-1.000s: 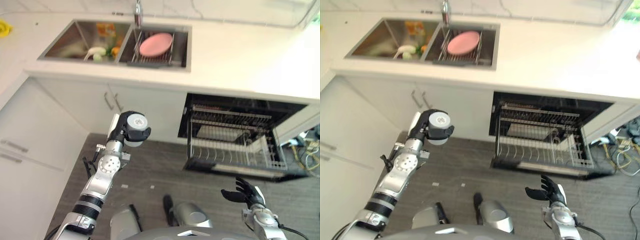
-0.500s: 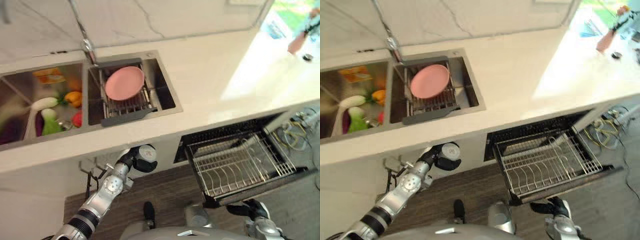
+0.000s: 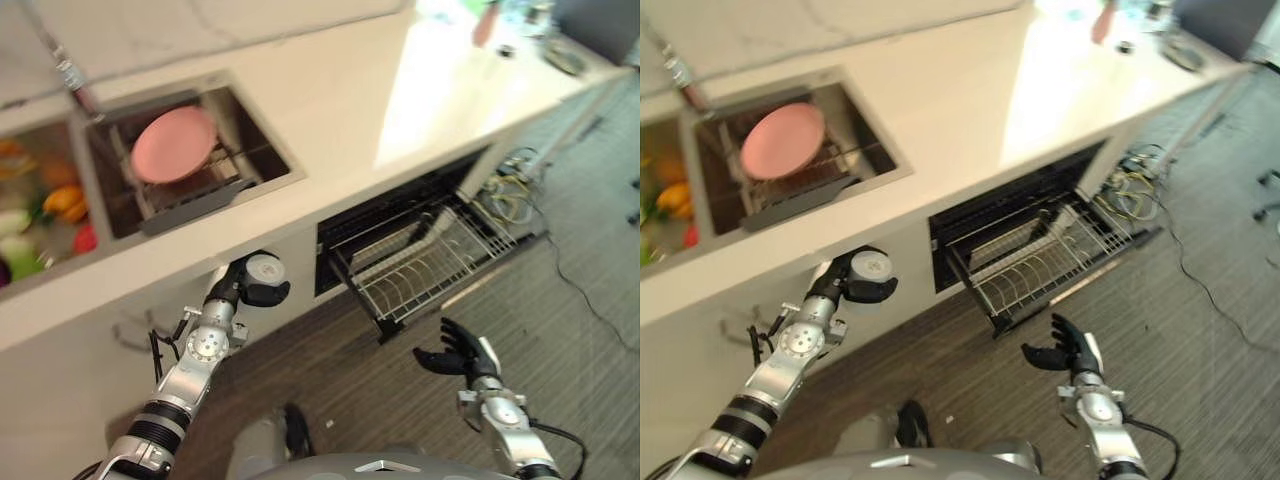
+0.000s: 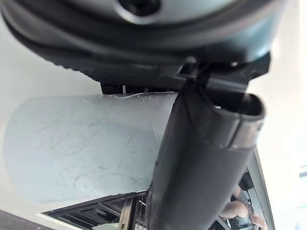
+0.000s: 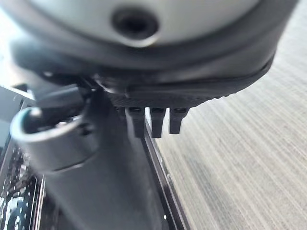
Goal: Place the dishes in the dishwasher.
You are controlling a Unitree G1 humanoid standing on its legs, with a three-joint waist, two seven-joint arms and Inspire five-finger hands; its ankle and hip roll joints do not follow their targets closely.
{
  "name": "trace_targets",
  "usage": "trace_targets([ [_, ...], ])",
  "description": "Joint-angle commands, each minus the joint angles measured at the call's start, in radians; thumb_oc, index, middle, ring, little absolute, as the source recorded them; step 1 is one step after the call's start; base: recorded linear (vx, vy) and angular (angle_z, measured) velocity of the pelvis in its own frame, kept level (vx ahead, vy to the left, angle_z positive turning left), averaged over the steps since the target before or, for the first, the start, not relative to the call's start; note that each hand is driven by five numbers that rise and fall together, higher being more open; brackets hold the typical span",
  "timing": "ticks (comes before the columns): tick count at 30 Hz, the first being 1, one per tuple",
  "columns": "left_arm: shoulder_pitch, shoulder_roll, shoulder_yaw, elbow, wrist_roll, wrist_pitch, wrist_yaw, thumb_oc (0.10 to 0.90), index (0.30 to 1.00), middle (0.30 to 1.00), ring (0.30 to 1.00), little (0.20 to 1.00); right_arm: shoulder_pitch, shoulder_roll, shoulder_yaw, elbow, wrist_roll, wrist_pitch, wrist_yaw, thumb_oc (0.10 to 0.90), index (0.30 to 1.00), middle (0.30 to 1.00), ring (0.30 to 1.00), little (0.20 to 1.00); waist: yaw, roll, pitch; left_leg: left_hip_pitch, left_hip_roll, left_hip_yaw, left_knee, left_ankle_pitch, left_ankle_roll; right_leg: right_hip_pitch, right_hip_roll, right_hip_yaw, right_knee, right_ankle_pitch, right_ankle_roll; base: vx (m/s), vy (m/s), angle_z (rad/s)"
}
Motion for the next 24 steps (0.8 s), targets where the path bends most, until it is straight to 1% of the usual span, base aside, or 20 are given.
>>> trace_targets([
  [1,-0.152,0.009,0.008,-0.171,0.017,-0.15,0.035,0.4,0.3,0.3,0.3,0.3,-0.066,-0.113,-0.042,-0.046,-0.065,-0.068,-0.016,0.8,0.9,0.9,0.9,0.9,-0.01,0.032,-0.061,0.224,0.13,-0.026,-0.257,0.121,-0.129,-0.126,0.042,0.033,-0.024,0.199,-0.005,-0.04,-0.097,0.03],
  [2,-0.152,0.008,0.008,-0.17,0.017,-0.15,0.035,0.4,0.3,0.3,0.3,0.3,-0.065,-0.114,-0.043,-0.047,-0.065,-0.067,-0.015,0.8,0.9,0.9,0.9,0.9,-0.01,0.034,-0.059,0.229,0.131,-0.027,-0.257,0.119,-0.13,-0.121,0.043,0.031,-0.023,0.196,-0.004,-0.03,-0.066,0.11],
  [5,-0.169,0.0,0.002,-0.166,0.021,-0.153,0.04,0.4,0.3,0.3,0.3,0.3,-0.054,-0.123,-0.052,-0.108,-0.077,-0.077,-0.016,0.8,0.9,0.9,0.9,0.9,-0.022,0.04,-0.062,0.241,0.144,-0.027,-0.297,0.153,-0.144,-0.117,0.066,0.021,-0.053,0.166,-0.015,-0.04,-0.078,0.07],
  [7,-0.171,-0.003,0.002,-0.165,0.021,-0.153,0.041,0.4,0.3,0.3,0.3,0.3,-0.052,-0.123,-0.056,-0.123,-0.078,-0.08,-0.018,0.8,0.9,0.9,0.9,0.9,-0.026,0.042,-0.062,0.247,0.146,-0.028,-0.31,0.16,-0.148,-0.113,0.071,0.019,-0.063,0.163,-0.016,-0.03,-0.047,0.04],
  [9,-0.181,-0.007,-0.003,-0.164,0.019,-0.153,0.045,0.4,0.3,0.3,0.3,0.3,-0.05,-0.132,-0.067,-0.171,-0.079,-0.094,-0.028,0.8,0.9,0.9,0.9,0.9,-0.038,0.053,-0.062,0.27,0.154,-0.02,-0.352,0.182,-0.157,-0.103,0.091,0.012,-0.097,0.152,-0.019,-0.04,-0.07,0.05],
  [11,-0.183,-0.009,-0.003,-0.164,0.019,-0.154,0.046,0.4,0.3,0.3,0.3,0.3,-0.048,-0.13,-0.069,-0.189,-0.077,-0.098,-0.029,0.8,0.9,0.9,0.9,0.9,-0.041,0.056,-0.063,0.277,0.156,-0.015,-0.364,0.188,-0.16,-0.1,0.095,0.011,-0.105,0.152,-0.018,-0.02,-0.054,0.01],
  [12,-0.185,-0.014,-0.004,-0.161,0.016,-0.154,0.049,0.4,0.3,0.3,0.3,0.3,-0.043,-0.127,-0.075,-0.234,-0.076,-0.106,-0.03,0.8,0.9,0.9,0.9,0.9,-0.048,0.061,-0.064,0.29,0.16,-0.008,-0.386,0.201,-0.164,-0.1,0.102,0.012,-0.108,0.149,-0.02,-0.01,-0.043,-0.03],
  [16,-0.196,-0.032,-0.01,-0.156,0.003,-0.163,0.055,0.4,0.3,0.3,0.3,0.3,-0.03,-0.122,-0.098,-0.337,-0.047,-0.129,-0.026,0.8,0.9,0.9,0.9,0.9,-0.066,0.074,-0.064,0.318,0.164,0.001,-0.432,0.222,-0.169,-0.099,0.113,0.016,-0.11,0.147,-0.023,0.0,-0.034,-0.07],
  [18,-0.198,-0.036,-0.013,-0.154,-0.007,-0.165,0.057,0.4,0.3,0.3,0.3,0.3,-0.03,-0.118,-0.102,-0.36,-0.029,-0.136,-0.023,0.8,0.9,0.9,0.9,0.9,-0.07,0.077,-0.066,0.321,0.165,0.004,-0.438,0.226,-0.169,-0.102,0.114,0.018,-0.11,0.148,-0.023,0.01,-0.008,-0.02],
  [20,-0.201,-0.054,-0.019,-0.145,-0.057,-0.172,0.05,0.4,0.3,0.3,0.3,0.3,-0.03,-0.102,-0.113,-0.418,0.024,-0.153,-0.009,0.8,0.9,0.9,0.9,0.9,-0.079,0.084,-0.068,0.335,0.167,0.014,-0.457,0.234,-0.171,-0.103,0.118,0.021,-0.11,0.146,-0.023,0.02,-0.016,-0.04],
  [21,-0.21,-0.072,-0.027,-0.132,-0.112,-0.179,0.041,0.4,0.3,0.3,0.3,0.3,-0.036,-0.093,-0.113,-0.459,0.063,-0.167,0.001,0.8,0.9,0.9,0.9,0.9,-0.087,0.09,-0.069,0.346,0.167,0.021,-0.466,0.235,-0.174,-0.102,0.119,0.02,-0.11,0.144,-0.023,0.02,-0.047,-0.08],
  [24,-0.257,-0.095,-0.048,-0.096,-0.201,-0.192,0.035,0.4,0.3,0.3,0.3,0.3,-0.059,-0.084,-0.098,-0.528,0.129,-0.183,0.023,0.8,0.9,0.9,0.9,0.9,-0.098,0.101,-0.077,0.347,0.169,0.029,-0.475,0.243,-0.177,-0.11,0.124,0.022,-0.11,0.144,-0.026,0.01,-0.042,-0.1],
])
